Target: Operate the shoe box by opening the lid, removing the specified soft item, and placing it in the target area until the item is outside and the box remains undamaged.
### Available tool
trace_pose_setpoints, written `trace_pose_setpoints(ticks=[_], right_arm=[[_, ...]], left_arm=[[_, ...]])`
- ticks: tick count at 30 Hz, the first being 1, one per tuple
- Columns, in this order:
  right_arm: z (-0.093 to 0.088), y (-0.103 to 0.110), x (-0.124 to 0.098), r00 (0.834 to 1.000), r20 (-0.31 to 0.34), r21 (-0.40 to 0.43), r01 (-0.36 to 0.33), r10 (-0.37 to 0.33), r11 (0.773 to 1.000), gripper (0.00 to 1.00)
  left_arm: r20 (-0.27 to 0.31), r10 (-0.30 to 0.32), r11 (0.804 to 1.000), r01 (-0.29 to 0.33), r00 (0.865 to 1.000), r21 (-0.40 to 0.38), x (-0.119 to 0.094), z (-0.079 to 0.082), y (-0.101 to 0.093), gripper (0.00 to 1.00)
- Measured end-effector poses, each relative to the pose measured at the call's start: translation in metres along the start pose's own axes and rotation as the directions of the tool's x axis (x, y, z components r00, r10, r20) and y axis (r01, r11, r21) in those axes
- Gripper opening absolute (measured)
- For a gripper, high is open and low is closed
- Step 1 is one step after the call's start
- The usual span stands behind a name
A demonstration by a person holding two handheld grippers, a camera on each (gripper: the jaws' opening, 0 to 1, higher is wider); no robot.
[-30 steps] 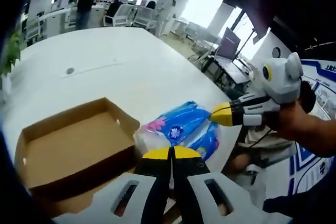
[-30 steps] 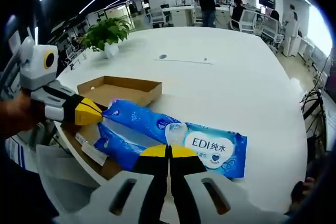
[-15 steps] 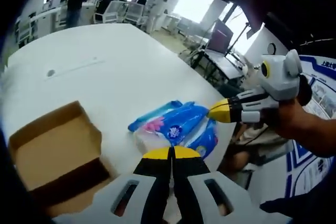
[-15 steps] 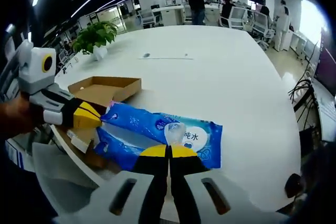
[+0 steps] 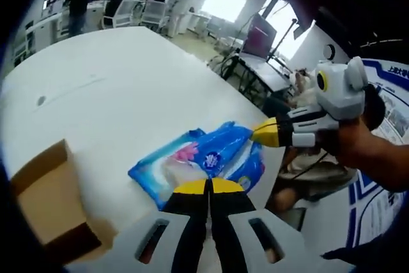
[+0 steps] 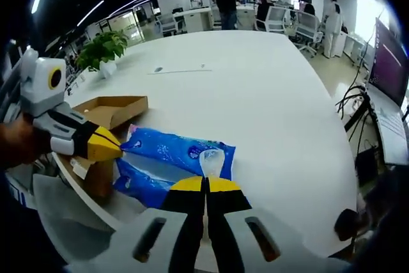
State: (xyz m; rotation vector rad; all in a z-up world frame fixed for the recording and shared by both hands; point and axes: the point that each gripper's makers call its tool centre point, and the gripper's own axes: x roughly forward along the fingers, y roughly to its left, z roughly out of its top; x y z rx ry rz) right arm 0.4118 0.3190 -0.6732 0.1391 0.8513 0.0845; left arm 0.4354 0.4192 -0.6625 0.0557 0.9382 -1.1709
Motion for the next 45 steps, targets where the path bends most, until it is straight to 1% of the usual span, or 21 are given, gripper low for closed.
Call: trace_pose_setpoints(ticks=[4,11,18,23,32,39,45], right_arm=[[-0.005,-0.013,0.002,1.0,-0.005,0.004,0.004,-0.004,1.0,0.0],[-0.007,-0.036,0.002,1.0,0.006,0.016,0.008,-0.008,1.0,0.0],[-0.004,-0.062,0.002,1.0,0.016,0.018,0.015,-0.015,1.0,0.0],[-0.004,-0.078,0.001,1.0,0.015,0.022,0.022,-0.022,1.0,0.0],[-0.006,-0.102,0.0,0.999,0.015,0.028,0.032,-0.032,0.999,0.0],[-0.005,-0.127,-0.003,0.999,0.015,0.038,0.051,-0.052,0.998,0.0],[-0.006,-0.141,-0.004,0.998,0.016,0.032,0.059,-0.06,0.998,0.0]], left_arm=[[-0.008,-0.004,1.0,0.004,1.0,0.003,0.01,0.003,-0.004,0.0],[-0.028,-0.008,1.0,0.008,1.0,0.016,0.034,0.01,-0.013,0.0],[-0.046,-0.011,1.0,0.012,0.999,0.029,0.059,0.014,-0.022,0.0],[-0.051,-0.016,0.999,0.018,0.999,0.027,0.072,0.018,-0.027,0.0],[-0.063,-0.018,0.999,0.02,0.998,0.039,0.094,0.03,-0.034,0.0],[-0.058,-0.033,0.999,0.035,0.998,0.035,0.112,0.04,-0.046,0.0],[-0.064,-0.032,0.999,0.034,0.997,0.031,0.127,0.044,-0.055,0.0]])
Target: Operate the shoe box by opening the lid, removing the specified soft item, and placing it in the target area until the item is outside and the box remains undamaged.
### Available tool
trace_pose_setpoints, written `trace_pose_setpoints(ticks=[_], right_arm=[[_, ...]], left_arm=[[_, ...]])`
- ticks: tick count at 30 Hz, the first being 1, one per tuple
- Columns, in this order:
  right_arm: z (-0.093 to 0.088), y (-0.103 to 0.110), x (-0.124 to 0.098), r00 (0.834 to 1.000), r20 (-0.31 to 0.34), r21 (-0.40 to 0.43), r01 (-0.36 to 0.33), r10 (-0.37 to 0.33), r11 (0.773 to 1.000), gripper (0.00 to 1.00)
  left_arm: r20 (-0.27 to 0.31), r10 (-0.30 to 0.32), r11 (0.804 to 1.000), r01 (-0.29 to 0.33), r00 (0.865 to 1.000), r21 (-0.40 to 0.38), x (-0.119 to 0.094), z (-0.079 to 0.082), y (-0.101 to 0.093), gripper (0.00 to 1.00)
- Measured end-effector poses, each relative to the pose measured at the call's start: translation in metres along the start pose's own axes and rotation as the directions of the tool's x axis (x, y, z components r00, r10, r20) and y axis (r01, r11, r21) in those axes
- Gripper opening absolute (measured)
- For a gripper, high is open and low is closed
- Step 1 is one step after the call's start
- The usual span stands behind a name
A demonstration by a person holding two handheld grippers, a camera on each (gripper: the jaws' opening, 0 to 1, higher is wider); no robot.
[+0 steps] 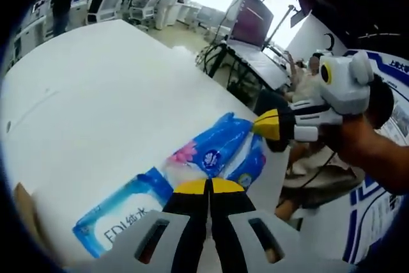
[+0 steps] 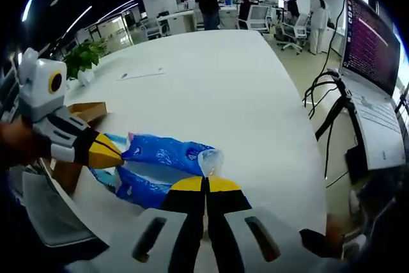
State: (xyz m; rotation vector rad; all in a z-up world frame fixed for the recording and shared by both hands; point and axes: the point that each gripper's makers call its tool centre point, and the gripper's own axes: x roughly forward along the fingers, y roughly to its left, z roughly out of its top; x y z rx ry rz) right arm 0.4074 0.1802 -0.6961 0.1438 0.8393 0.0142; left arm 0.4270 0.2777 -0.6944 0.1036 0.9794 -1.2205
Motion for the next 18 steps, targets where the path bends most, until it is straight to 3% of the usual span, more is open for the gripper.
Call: trace_pose_setpoints(ticks=[8,18], right_arm=[[-0.002,-0.012,0.002,1.0,-0.002,0.008,0.004,-0.004,1.0,0.0],[-0.011,-0.023,0.016,1.0,-0.023,0.017,0.005,-0.005,1.0,0.0]], left_arm=[[-0.025,-0.006,1.0,0.006,1.0,-0.005,0.016,-0.005,-0.004,0.0],[-0.04,-0.008,1.0,0.007,0.999,-0.023,0.032,-0.004,0.006,0.0]])
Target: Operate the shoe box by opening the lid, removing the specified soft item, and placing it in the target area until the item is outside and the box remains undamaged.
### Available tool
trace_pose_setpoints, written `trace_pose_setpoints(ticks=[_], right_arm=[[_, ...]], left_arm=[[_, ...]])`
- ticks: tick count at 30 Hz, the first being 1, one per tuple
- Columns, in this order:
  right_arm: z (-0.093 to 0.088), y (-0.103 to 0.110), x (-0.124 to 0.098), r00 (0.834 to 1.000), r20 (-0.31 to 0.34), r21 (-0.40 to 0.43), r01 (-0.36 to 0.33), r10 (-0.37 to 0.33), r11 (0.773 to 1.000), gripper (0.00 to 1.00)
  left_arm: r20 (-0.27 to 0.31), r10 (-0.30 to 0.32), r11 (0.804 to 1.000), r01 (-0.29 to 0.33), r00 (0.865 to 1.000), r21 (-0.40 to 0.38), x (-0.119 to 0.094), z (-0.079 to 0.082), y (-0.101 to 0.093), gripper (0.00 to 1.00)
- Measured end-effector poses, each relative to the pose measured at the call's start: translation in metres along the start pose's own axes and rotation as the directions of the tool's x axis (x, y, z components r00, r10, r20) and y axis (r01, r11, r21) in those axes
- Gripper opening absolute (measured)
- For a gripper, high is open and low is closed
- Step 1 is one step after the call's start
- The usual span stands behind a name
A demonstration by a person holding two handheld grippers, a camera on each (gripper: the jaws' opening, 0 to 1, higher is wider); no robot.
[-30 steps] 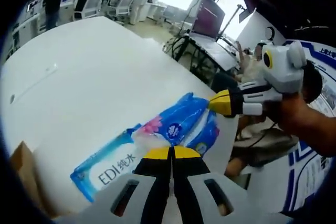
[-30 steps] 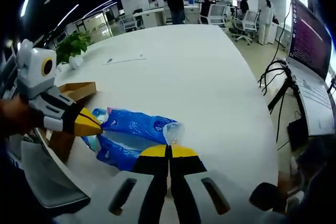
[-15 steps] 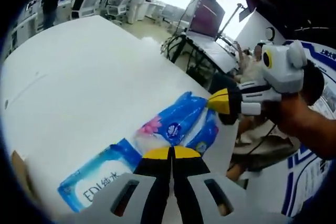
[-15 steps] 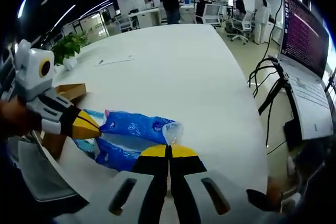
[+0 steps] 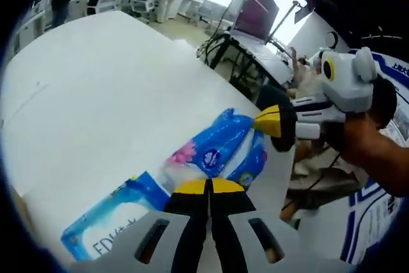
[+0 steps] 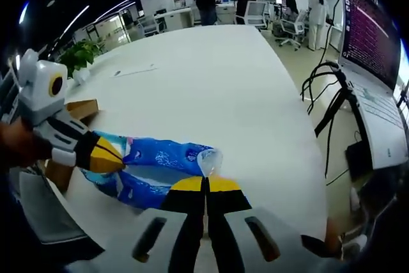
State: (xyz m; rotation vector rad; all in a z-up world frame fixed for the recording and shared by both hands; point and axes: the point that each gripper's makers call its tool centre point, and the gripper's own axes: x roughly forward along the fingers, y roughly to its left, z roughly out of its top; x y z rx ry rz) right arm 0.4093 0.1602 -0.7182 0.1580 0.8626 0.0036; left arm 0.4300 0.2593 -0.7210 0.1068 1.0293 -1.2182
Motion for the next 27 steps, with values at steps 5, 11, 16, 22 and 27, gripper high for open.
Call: trace_pose_setpoints(ticks=[5,11,16,22,27], right_arm=[[-0.005,-0.001,0.01,1.0,-0.016,-0.011,0.005,-0.005,1.0,0.0],[-0.013,-0.004,0.02,0.999,-0.036,-0.023,0.012,-0.013,1.0,0.0],[-0.018,-0.01,0.027,0.999,-0.049,-0.024,0.017,-0.018,1.0,0.0],[-0.023,-0.004,0.034,0.998,-0.059,-0.033,0.005,-0.007,0.999,0.0],[-0.026,-0.003,0.038,0.999,-0.05,-0.028,0.005,-0.007,1.0,0.0]], left_arm=[[-0.001,-0.001,1.0,0.001,1.0,-0.011,0.005,-0.002,0.003,0.0],[0.0,0.001,1.0,-0.001,1.0,-0.012,0.01,-0.004,0.005,0.0],[-0.007,0.004,1.0,-0.004,1.0,-0.006,0.014,-0.007,0.007,0.0],[-0.016,0.015,1.0,-0.016,1.0,-0.018,0.019,-0.015,0.019,0.0],[-0.016,0.021,1.0,-0.021,1.0,-0.019,0.02,-0.018,0.02,0.0]])
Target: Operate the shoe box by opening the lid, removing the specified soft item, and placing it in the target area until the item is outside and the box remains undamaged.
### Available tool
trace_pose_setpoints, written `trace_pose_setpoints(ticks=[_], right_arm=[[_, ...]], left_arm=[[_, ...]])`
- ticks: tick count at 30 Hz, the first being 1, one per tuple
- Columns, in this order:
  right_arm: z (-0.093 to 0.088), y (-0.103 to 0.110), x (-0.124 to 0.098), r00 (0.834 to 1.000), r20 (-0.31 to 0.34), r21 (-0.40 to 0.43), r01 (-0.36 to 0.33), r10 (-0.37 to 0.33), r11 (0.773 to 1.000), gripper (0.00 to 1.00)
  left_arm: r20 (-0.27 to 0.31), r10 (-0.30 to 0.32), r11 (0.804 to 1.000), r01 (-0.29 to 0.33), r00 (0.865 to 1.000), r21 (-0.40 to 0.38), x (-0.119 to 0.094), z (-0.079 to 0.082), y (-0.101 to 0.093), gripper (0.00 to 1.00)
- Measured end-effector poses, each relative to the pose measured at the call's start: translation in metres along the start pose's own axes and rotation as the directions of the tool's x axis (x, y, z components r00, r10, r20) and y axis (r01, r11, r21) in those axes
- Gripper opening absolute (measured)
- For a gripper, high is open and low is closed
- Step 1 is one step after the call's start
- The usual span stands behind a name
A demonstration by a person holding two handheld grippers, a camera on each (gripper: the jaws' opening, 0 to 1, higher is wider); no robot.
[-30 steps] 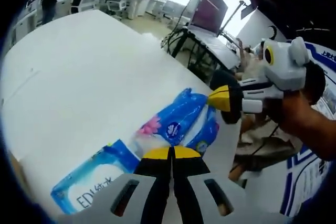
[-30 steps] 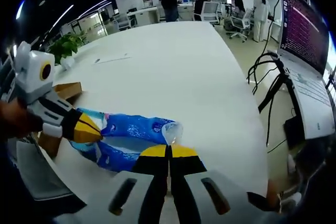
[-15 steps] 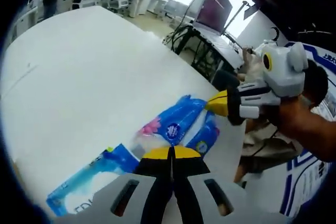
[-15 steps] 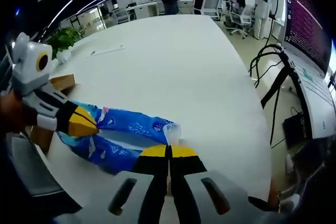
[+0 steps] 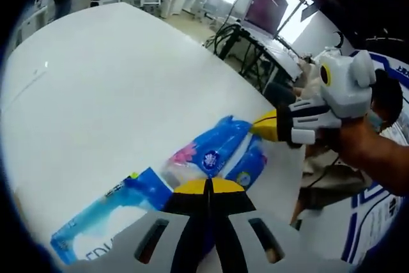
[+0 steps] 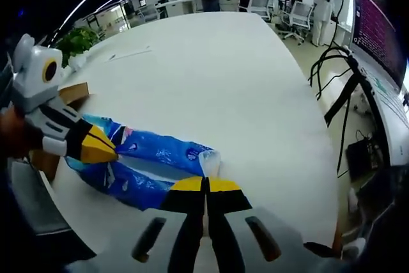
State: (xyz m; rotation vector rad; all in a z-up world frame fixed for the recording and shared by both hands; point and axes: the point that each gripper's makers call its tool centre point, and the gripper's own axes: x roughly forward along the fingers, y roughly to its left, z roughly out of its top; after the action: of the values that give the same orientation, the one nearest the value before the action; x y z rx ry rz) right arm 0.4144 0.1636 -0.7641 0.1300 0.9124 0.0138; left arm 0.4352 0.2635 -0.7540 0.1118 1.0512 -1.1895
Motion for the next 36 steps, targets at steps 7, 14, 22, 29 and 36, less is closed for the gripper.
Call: trace_pose_setpoints(ticks=[7,14,22,29,36], right_arm=[[0.001,0.0,0.002,1.0,-0.001,-0.015,0.005,-0.005,1.0,0.01],[0.001,0.0,0.001,1.0,0.003,-0.035,0.029,-0.029,0.999,0.07],[0.007,0.004,-0.01,0.997,0.044,-0.031,0.061,-0.06,0.998,0.16],[0.012,0.01,-0.02,0.996,0.061,-0.041,0.075,-0.072,0.996,0.18],[0.02,0.016,-0.032,0.993,0.084,-0.034,0.083,-0.08,0.996,0.17]], left_arm=[[0.012,0.021,0.999,-0.022,1.0,0.042,0.004,0.002,0.003,0.04],[0.048,0.015,1.0,-0.016,0.999,0.026,0.002,0.008,0.003,0.21],[0.062,-0.027,0.999,0.025,0.998,0.038,-0.005,0.005,-0.008,0.32],[0.103,-0.037,0.999,0.034,0.994,0.031,-0.016,0.013,-0.005,0.36],[0.126,-0.051,0.998,0.046,0.991,0.042,-0.03,0.02,-0.008,0.37]])
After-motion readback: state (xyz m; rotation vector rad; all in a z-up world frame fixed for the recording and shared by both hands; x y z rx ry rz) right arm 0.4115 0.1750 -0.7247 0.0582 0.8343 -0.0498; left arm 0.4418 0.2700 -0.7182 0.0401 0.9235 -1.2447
